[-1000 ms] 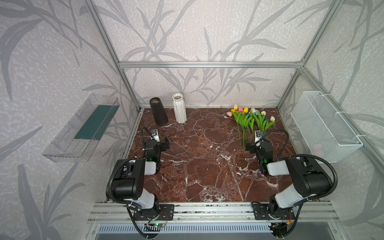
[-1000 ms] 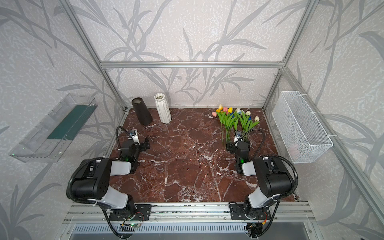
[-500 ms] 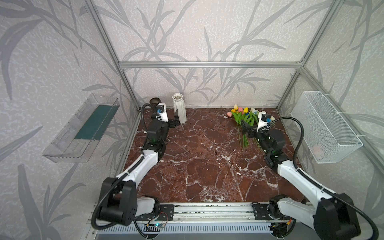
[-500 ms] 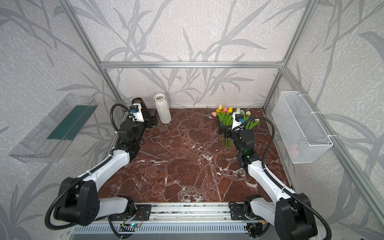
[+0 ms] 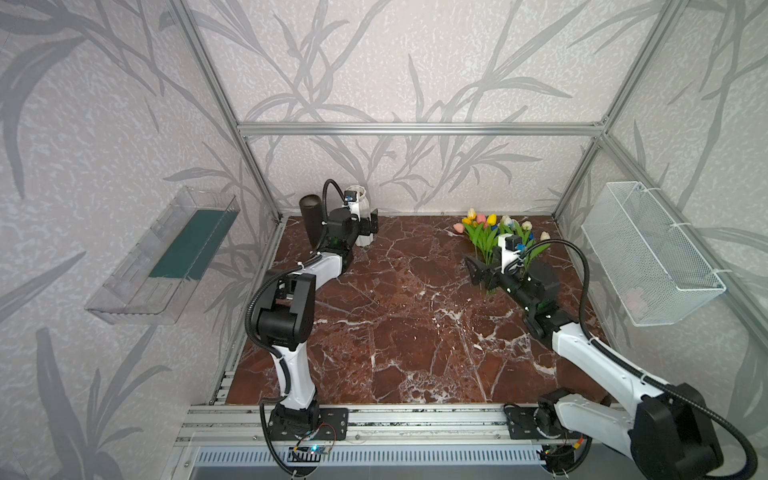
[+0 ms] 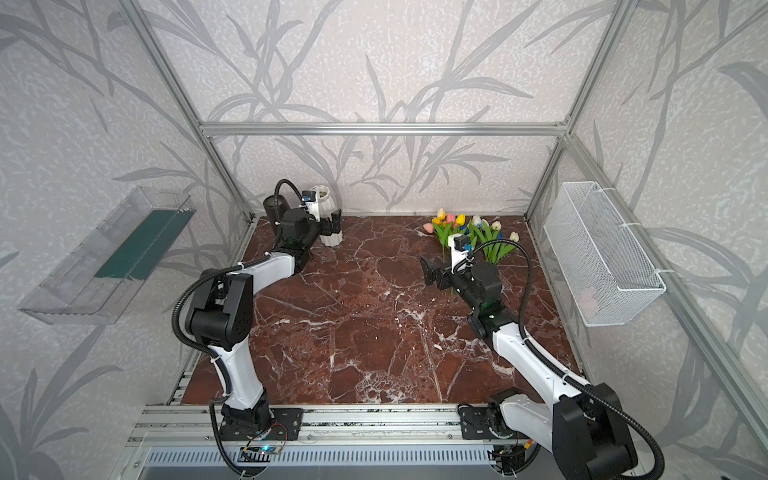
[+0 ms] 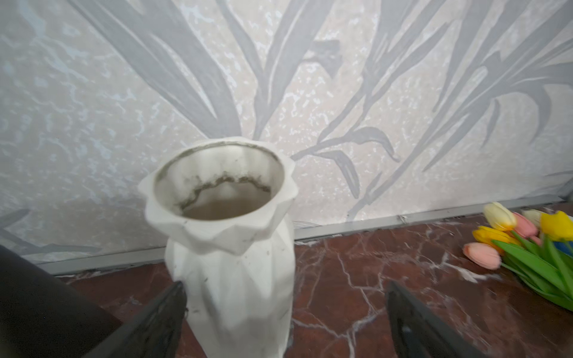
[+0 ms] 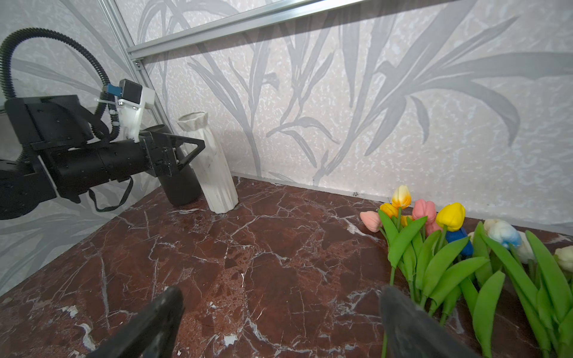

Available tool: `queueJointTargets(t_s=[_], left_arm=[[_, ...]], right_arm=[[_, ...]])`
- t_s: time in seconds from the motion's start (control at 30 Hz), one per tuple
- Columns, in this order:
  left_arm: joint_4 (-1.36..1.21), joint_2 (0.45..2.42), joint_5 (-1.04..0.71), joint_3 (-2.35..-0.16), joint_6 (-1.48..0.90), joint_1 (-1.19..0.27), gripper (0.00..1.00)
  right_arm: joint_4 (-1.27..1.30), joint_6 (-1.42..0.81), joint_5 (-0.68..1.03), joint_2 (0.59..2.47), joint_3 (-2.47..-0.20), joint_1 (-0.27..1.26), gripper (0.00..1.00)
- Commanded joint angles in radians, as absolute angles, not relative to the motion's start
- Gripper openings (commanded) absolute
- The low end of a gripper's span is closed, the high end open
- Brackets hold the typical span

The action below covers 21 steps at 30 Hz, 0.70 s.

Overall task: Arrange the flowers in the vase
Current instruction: 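Grasp the white vase neck with the left gripper while the right moves to the tulips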

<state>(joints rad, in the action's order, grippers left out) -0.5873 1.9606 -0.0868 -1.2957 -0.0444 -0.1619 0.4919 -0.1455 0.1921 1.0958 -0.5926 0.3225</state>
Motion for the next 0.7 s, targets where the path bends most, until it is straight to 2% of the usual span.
queueJointTargets(t_s=[0.0,0.67], left_arm=[[-0.605,2.015,-0.073,-1.366,-0.037,-0.149,0.99],[-0.682,2.168,-0.036,-1.470,-0.015,-0.129,0.98]], right_arm=[[0.499,-0.113,0.187,1.042,-0.569,0.324,0.99],[0.551,-0.108,0.221,0.982,-0.528,0.324,0.99]])
